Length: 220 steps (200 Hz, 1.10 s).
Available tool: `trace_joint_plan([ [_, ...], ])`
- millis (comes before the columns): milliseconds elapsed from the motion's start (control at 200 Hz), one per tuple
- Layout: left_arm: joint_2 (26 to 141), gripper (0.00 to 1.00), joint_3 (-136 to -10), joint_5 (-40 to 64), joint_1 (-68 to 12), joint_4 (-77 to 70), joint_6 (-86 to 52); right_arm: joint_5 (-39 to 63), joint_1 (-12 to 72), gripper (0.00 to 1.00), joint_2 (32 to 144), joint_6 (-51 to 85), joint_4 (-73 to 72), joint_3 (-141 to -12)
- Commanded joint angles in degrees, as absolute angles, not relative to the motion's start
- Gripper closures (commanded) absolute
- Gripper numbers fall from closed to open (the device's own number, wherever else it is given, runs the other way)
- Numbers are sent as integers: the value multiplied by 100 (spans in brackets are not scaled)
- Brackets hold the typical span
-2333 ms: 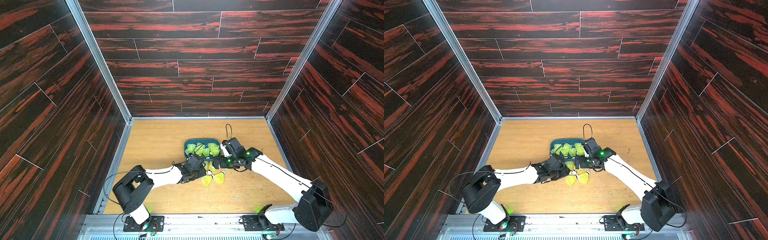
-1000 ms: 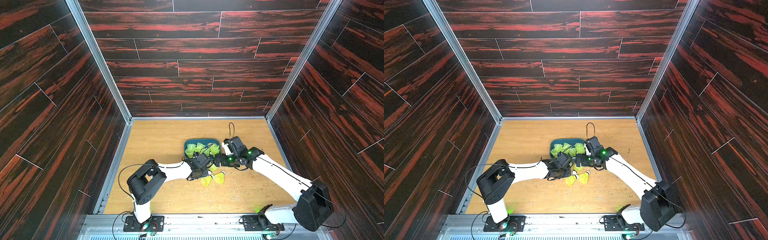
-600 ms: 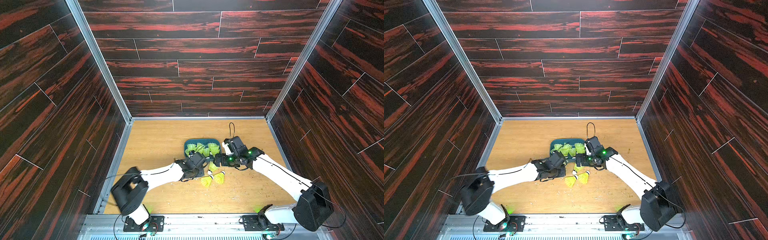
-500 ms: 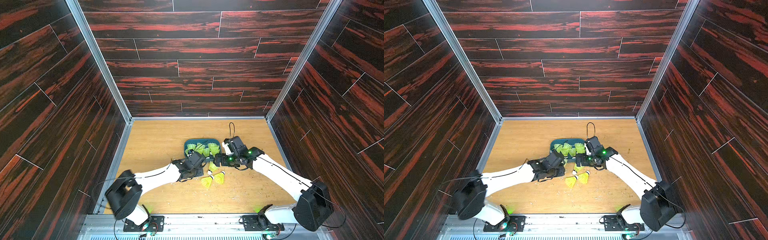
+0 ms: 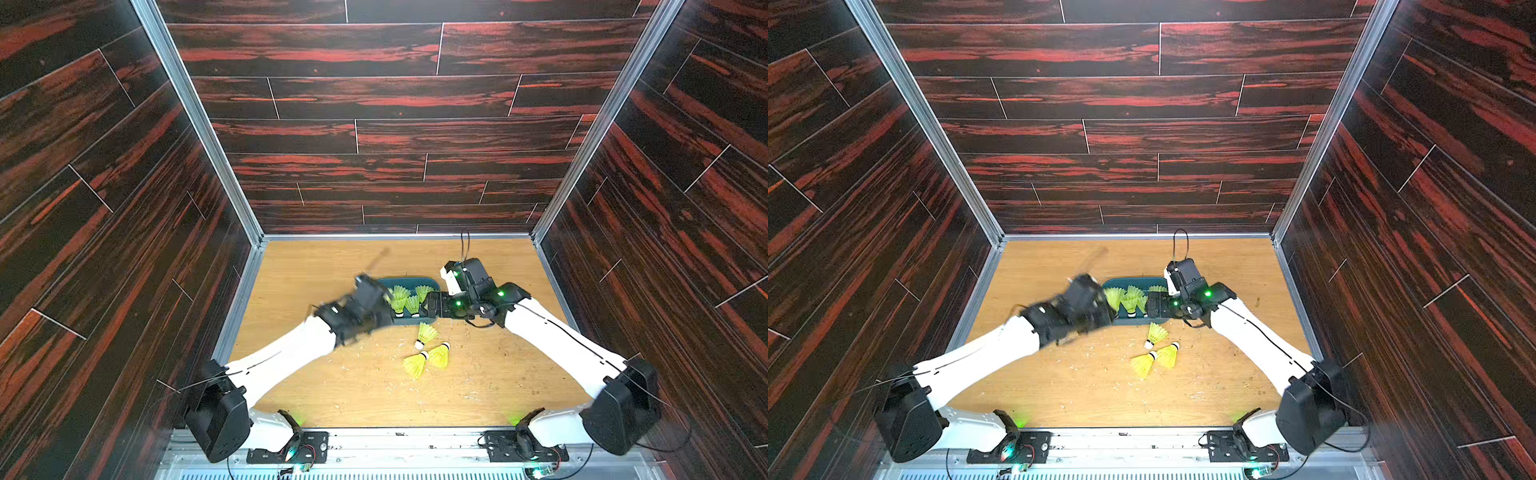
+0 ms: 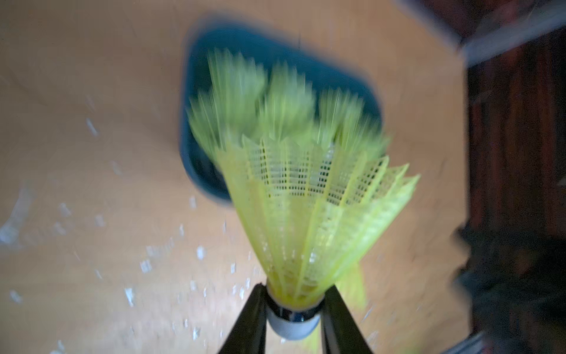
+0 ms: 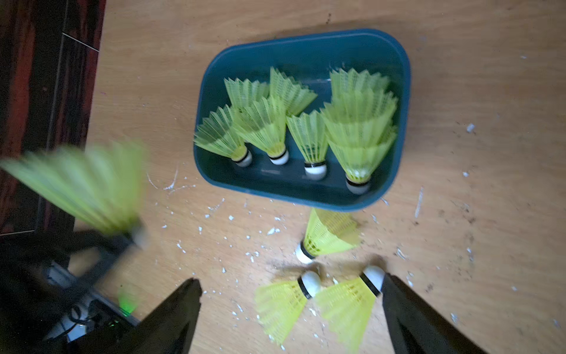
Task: Put the shuttlecocks into the storage box
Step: Place the shuttlecock in the storage box.
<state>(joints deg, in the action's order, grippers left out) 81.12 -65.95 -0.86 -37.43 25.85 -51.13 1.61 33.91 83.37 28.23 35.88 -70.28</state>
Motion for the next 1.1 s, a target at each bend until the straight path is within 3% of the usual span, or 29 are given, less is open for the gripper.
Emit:
trace_joint_plan([
  [0, 8528, 76, -7103, 367, -3392, 2742, -4767, 383, 3307, 4, 8649, 2794, 3560, -7347],
  [506, 10611, 75, -8542, 1146, -3103, 2360, -4706, 960, 3095, 5, 9841, 2810, 3894, -8428],
  [1097, 11084, 75, -8675, 927, -3063, 2322, -4579, 1081, 2982, 5, 9923, 2769, 4028, -8420],
])
